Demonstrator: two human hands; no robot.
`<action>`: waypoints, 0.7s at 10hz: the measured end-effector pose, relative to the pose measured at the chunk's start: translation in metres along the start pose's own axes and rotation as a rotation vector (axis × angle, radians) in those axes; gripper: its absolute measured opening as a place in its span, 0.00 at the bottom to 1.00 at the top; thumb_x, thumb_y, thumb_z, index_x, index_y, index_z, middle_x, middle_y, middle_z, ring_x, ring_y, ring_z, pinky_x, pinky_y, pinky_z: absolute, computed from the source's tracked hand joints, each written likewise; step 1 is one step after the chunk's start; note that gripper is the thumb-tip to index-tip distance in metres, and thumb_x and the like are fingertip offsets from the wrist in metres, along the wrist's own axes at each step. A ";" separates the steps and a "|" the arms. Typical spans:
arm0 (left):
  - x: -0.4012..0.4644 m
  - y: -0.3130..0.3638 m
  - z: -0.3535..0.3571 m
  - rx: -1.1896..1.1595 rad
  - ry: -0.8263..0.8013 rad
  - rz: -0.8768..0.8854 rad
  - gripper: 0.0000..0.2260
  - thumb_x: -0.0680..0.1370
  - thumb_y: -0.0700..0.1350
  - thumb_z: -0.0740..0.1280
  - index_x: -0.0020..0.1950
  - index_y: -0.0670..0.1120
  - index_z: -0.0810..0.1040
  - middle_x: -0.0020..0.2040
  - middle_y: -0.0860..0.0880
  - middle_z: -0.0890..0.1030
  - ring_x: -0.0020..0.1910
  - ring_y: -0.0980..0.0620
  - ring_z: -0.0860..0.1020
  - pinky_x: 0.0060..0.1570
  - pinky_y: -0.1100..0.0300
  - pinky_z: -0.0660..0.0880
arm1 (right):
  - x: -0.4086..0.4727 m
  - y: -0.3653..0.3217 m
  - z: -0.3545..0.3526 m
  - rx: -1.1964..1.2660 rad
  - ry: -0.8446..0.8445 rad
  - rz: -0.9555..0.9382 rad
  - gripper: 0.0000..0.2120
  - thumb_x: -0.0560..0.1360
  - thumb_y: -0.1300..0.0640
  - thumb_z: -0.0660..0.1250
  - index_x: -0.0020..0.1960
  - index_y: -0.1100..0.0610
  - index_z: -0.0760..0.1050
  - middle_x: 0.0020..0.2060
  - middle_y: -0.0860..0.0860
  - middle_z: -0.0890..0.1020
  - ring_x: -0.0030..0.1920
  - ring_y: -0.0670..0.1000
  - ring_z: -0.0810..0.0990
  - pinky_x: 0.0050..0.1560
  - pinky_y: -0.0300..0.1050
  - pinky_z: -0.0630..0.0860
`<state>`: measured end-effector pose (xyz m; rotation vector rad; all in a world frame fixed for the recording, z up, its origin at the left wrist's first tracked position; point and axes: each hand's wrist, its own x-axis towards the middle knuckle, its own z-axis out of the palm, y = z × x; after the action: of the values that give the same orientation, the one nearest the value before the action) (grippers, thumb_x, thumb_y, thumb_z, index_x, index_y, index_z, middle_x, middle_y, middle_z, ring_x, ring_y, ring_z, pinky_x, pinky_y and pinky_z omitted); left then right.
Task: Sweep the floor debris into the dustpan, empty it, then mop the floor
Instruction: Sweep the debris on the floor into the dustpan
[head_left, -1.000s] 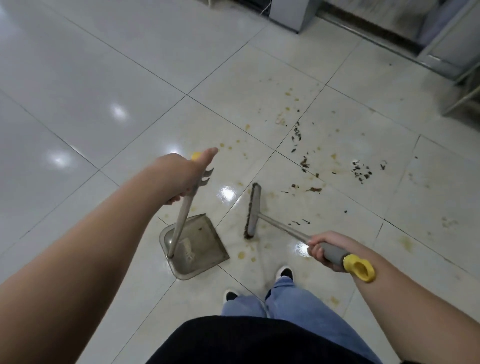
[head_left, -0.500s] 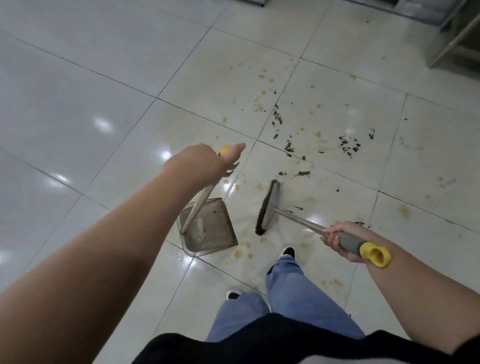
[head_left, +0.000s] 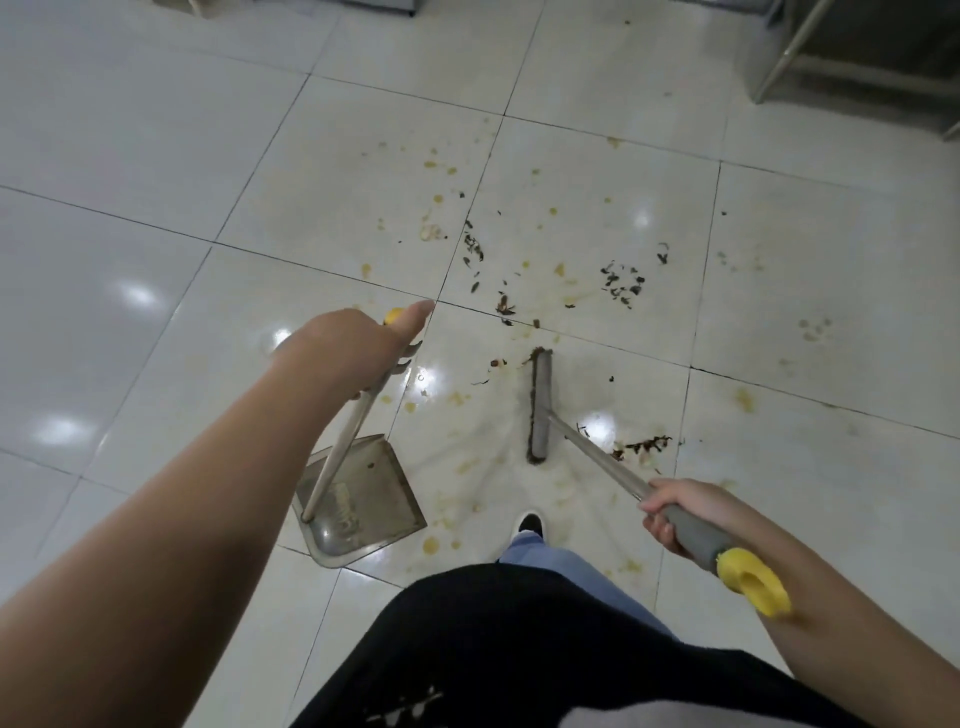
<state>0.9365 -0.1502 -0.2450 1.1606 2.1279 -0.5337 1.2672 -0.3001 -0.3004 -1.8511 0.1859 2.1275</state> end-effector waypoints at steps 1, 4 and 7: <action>0.007 0.018 0.003 -0.007 -0.073 -0.038 0.46 0.31 0.82 0.33 0.11 0.45 0.71 0.13 0.45 0.70 0.11 0.38 0.68 0.32 0.55 0.70 | -0.005 -0.019 0.012 0.014 -0.100 -0.034 0.14 0.78 0.71 0.54 0.57 0.57 0.70 0.27 0.56 0.70 0.16 0.46 0.70 0.15 0.32 0.68; -0.068 0.036 -0.015 -0.082 0.058 0.128 0.41 0.56 0.80 0.46 0.17 0.43 0.73 0.13 0.52 0.69 0.17 0.51 0.71 0.28 0.62 0.68 | 0.070 -0.067 0.089 0.026 -0.315 0.080 0.10 0.80 0.63 0.55 0.41 0.61 0.67 0.21 0.53 0.72 0.15 0.44 0.70 0.17 0.30 0.70; -0.072 0.032 -0.015 -0.112 0.076 0.166 0.37 0.68 0.74 0.53 0.27 0.41 0.74 0.21 0.50 0.72 0.23 0.49 0.73 0.30 0.60 0.70 | 0.069 -0.051 -0.014 0.434 -0.159 -0.003 0.07 0.80 0.60 0.58 0.47 0.63 0.70 0.38 0.56 0.72 0.18 0.44 0.74 0.17 0.31 0.71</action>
<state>0.9872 -0.1663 -0.1854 1.2966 2.0728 -0.2957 1.2885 -0.2456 -0.3652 -1.4278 0.5573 2.0201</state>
